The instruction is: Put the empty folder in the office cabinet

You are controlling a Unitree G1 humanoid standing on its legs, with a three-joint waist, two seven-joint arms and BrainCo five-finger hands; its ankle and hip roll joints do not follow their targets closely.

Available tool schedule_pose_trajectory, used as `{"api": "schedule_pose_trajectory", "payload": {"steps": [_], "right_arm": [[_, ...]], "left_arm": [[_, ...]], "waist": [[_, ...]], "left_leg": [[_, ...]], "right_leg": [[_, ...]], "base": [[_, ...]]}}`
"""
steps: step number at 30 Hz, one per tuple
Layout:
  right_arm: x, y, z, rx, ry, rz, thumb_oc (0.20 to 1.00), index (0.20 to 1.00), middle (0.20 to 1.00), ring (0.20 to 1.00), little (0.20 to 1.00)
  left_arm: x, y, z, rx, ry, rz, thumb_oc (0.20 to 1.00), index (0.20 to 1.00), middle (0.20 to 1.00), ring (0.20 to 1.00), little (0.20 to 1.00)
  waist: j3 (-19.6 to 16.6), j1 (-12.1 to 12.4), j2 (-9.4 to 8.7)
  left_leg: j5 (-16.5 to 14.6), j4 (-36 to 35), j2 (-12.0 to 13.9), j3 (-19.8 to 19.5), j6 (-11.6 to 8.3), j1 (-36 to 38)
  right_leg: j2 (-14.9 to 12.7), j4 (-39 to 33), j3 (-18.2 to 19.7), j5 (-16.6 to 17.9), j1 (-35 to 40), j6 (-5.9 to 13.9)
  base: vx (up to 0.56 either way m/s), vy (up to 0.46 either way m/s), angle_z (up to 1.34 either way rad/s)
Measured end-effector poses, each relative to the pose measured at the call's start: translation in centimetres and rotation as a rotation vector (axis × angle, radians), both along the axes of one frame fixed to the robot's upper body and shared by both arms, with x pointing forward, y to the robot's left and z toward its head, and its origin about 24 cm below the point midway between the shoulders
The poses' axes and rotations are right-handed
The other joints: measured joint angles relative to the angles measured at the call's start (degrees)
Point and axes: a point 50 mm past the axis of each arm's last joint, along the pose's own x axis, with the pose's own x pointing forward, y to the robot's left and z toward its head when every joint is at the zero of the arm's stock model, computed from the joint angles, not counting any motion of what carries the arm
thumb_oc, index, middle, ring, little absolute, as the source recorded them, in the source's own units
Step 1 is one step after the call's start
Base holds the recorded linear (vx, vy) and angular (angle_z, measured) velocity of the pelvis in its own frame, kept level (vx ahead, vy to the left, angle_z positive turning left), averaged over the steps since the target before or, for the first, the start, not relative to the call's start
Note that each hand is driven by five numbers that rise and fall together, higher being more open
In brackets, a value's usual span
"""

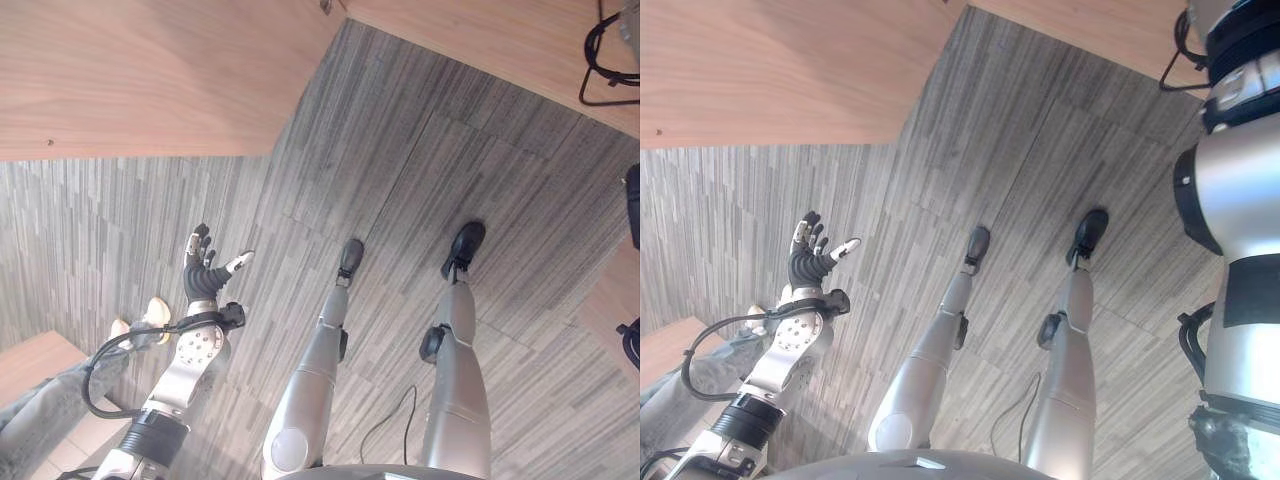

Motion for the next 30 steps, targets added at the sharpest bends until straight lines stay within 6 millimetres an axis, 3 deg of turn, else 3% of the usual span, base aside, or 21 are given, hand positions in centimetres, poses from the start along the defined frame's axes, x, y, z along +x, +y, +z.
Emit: {"api": "schedule_pose_trajectory", "payload": {"steps": [7,13,15,20,21,24,25,27,30], "right_arm": [[0.3,5.3,-1.0,-0.225,-0.026,0.186,1.000,1.000,1.000,1.000,1.000],[-0.3,8.4,-2.1,-0.321,-0.084,0.319,1.000,1.000,1.000,1.000,1.000],[-0.6,9.3,-3.5,-0.327,-0.099,0.394,1.000,1.000,1.000,1.000,1.000],[-0.4,10.5,-9.4,-0.346,-0.038,0.543,1.000,1.000,1.000,1.000,1.000],[-0.3,10.3,-11.5,-0.335,-0.004,0.570,1.000,1.000,1.000,1.000,1.000],[-0.2,9.5,-14.7,-0.330,0.054,0.578,1.000,1.000,1.000,1.000,1.000],[-0.2,9.5,-14.7,-0.330,0.054,0.578,1.000,1.000,1.000,1.000,1.000],[0.2,8.2,-18.4,-0.311,0.144,0.559,1.000,1.000,1.000,1.000,1.000],[-0.8,6.6,-21.3,-0.238,0.158,0.550,1.000,1.000,1.000,1.000,1.000]], "left_arm": [[0.0,0.4,0.1,0.005,-0.005,0.002,1.000,1.000,1.000,1.000,1.000],[-0.2,1.2,0.1,0.009,-0.007,0.018,1.000,1.000,1.000,1.000,1.000],[-0.3,1.2,0.0,0.010,-0.003,0.017,1.000,1.000,1.000,1.000,1.000],[-0.9,1.7,-0.2,0.038,0.010,-0.003,1.000,1.000,1.000,1.000,1.000],[-1.0,1.5,-0.1,0.037,0.006,-0.017,1.000,1.000,1.000,1.000,1.000],[-1.5,1.6,-0.2,0.039,0.014,-0.025,1.000,1.000,1.000,1.000,1.000],[-1.5,1.6,-0.2,0.039,0.014,-0.025,1.000,1.000,1.000,1.000,1.000],[-1.9,1.8,-0.6,0.056,0.037,-0.021,1.000,1.000,1.000,1.000,1.000],[-2.3,2.1,-1.0,0.077,0.054,-0.012,1.000,1.000,1.000,1.000,1.000]], "waist": [[0.01,-0.21,-0.03],[0.11,-1.97,-0.59],[0.15,-2.33,-0.68],[0.01,-3.28,-2.40],[0.03,-3.76,-2.70],[0.09,-5.00,-3.29],[0.09,-5.00,-3.29],[0.23,-5.32,-4.77],[0.66,-6.31,-5.97]], "left_leg": [[-0.23,0.00,0.73,0.72,-0.32,0.37],[-0.57,0.02,1.04,1.75,-0.68,1.65],[-0.66,-0.14,1.19,2.25,-0.76,2.89],[-1.75,-0.29,1.67,3.84,-0.89,6.49],[-1.91,-0.32,1.80,3.87,-1.06,7.32],[-1.95,-0.25,1.93,3.89,-1.06,8.10],[-1.95,-0.25,1.93,3.89,-1.06,8.10],[-2.73,0.29,1.88,5.08,-1.00,8.83],[-4.57,3.52,2.01,5.32,-0.77,8.39]], "right_leg": [[0.96,0.01,0.47,0.04,-0.03,0.00],[1.47,0.20,1.51,-0.01,0.59,0.37],[1.77,0.15,1.76,-0.01,1.49,0.37],[2.59,-0.18,3.19,-0.23,4.21,0.65],[2.71,-0.24,3.24,-0.65,5.01,1.09],[2.90,-0.24,3.48,-0.67,5.87,1.12],[2.90,-0.24,3.48,-0.67,5.87,1.12],[3.18,-0.34,4.59,-0.94,6.23,1.23],[3.52,0.27,4.96,-0.55,6.86,0.88]], "base": [[-0.03,0.006,-0.06],[-0.03,0.039,-0.07],[-0.01,0.034,-0.10],[-0.03,0.045,-0.15],[-0.03,0.057,-0.04],[-0.03,0.037,0.00],[0.00,0.013,-0.08],[-0.07,0.054,-0.16],[-0.07,0.064,-0.07]]}}
